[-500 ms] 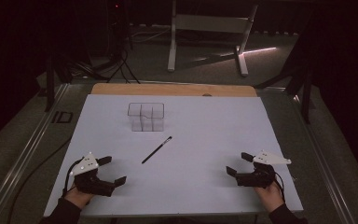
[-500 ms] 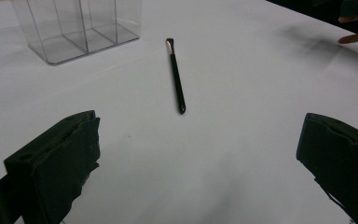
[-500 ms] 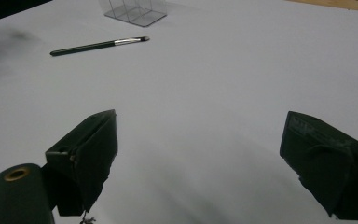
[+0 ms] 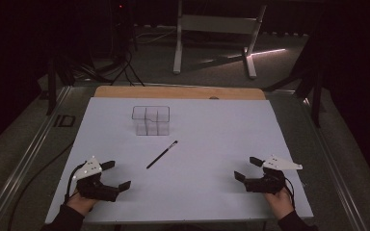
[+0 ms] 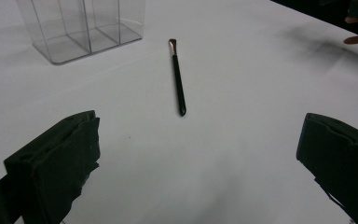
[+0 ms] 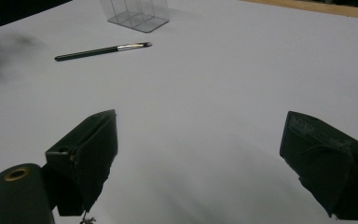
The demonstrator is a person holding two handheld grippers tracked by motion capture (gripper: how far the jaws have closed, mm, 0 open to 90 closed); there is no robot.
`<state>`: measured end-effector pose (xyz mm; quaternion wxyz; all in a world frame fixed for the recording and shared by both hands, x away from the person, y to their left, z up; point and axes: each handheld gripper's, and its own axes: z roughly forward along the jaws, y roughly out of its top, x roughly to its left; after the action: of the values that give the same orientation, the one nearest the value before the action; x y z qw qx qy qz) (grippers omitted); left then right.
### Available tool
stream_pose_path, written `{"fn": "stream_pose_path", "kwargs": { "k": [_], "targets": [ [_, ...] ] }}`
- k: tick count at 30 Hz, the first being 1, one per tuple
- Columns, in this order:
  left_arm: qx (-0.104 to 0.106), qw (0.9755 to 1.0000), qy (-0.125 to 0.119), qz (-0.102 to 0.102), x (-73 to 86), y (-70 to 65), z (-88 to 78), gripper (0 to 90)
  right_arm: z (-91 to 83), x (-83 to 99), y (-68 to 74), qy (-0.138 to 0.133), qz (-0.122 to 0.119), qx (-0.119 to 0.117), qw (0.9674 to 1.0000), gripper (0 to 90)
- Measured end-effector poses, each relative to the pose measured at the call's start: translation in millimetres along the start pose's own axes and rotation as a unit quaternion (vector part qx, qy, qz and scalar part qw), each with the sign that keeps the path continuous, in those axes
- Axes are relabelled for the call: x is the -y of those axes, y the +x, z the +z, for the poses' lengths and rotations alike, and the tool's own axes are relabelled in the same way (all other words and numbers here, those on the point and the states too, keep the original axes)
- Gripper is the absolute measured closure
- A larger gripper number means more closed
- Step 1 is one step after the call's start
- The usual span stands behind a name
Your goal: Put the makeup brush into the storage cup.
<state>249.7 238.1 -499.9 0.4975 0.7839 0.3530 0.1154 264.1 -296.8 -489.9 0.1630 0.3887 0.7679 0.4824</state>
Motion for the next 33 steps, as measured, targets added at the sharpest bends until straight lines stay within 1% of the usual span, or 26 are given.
{"fn": "stream_pose_path", "kwargs": {
  "k": [1,3,4,6,8,10,13,14,16,17,19,20,24,25,26,27,30,33],
  "targets": [
    [-0.003,1.0,0.003,0.005,-1.9,-2.0,-0.3,0.8,-0.3,-0.1,0.0,0.0,-0.001,0.001,1.0,11.3],
    [-0.001,0.9999,0.013,0.01,-5.8,-4.7,-0.6,0.8,-1.3,-0.4,-0.4,-0.005,0.002,0.001,1.0,11.3],
    [-0.005,0.9998,0.015,0.012,-8.8,-6.3,-1.1,0.7,-1.4,-0.5,-0.4,-0.005,0.003,0.002,1.0,11.3],
    [-0.003,0.9999,0.014,0.006,-14.2,-7.3,-2.5,0.8,-1.4,-0.5,-0.9,-0.005,0.002,0.003,1.0,11.3],
    [-0.002,1.0,0.007,0.001,-22.4,-8.5,-5.0,0.8,-1.5,-0.5,-1.1,-0.006,0.003,0.002,1.0,11.3],
    [-0.002,1.0,0.002,0.002,-30.6,-10.3,-7.1,0.8,-1.7,-0.7,-1.2,-0.008,0.003,0.003,1.0,11.3],
    [-0.001,1.0,0.004,-0.002,-42.8,-12.9,-9.3,0.8,-2.3,-0.9,-1.1,-0.01,0.003,0.004,0.9999,11.3],
    [0.004,1.0,0.008,-0.003,-48.3,-13.6,-9.9,0.8,-2.4,-0.9,-1.2,-0.01,0.003,0.004,0.9999,11.3],
    [0.002,0.9998,0.018,-0.004,-55.3,-14.8,-9.8,0.8,-2.7,-0.9,-1.2,-0.01,0.004,0.003,0.9999,11.3],
    [0.002,0.9996,0.029,-0.005,-60.2,-15.3,-9.0,0.8,-2.5,-0.9,-1.2,-0.01,0.003,0.003,0.9999,11.3],
    [0.002,0.9995,0.031,-0.006,-62.9,-15.7,-8.6,0.8,-2.5,-1.0,-1.1,-0.009,0.003,0.005,0.9999,11.3],
    [0.009,0.9995,0.031,-0.009,-70.3,-14.8,-6.8,0.8,-2.5,-1.0,-1.1,-0.01,0.003,0.004,0.9999,11.3],
    [0.011,0.9988,0.047,-0.005,-80.6,-14.1,-0.6,0.8,-2.7,-1.1,-1.5,-0.01,0.004,0.005,0.9999,11.3],
    [0.011,0.9988,0.047,-0.005,-80.6,-14.1,-0.6,0.8,-2.7,-1.1,-1.5,-0.01,0.004,0.005,0.9999,11.3],
    [0.01,0.9982,0.059,-0.004,-85.2,-13.9,3.2,0.8,-2.7,-1.1,-1.7,-0.011,0.004,0.004,0.9999,11.3],
    [0.015,0.9978,0.064,-0.004,-87.2,-13.4,5.0,0.8,-2.7,-1.2,-1.5,-0.011,0.004,0.005,0.9999,11.3],
    [0.015,0.997,0.076,-0.006,-93.1,-11.4,9.9,0.8,-2.4,-1.3,-1.3,-0.01,0.004,0.003,0.9999,11.3],
    [0.014,0.9965,0.082,-0.009,-98.3,-9.8,12.4,0.8,-2.5,-1.4,-1.5,-0.011,0.004,0.003,0.9999,11.3]
  ]
}}
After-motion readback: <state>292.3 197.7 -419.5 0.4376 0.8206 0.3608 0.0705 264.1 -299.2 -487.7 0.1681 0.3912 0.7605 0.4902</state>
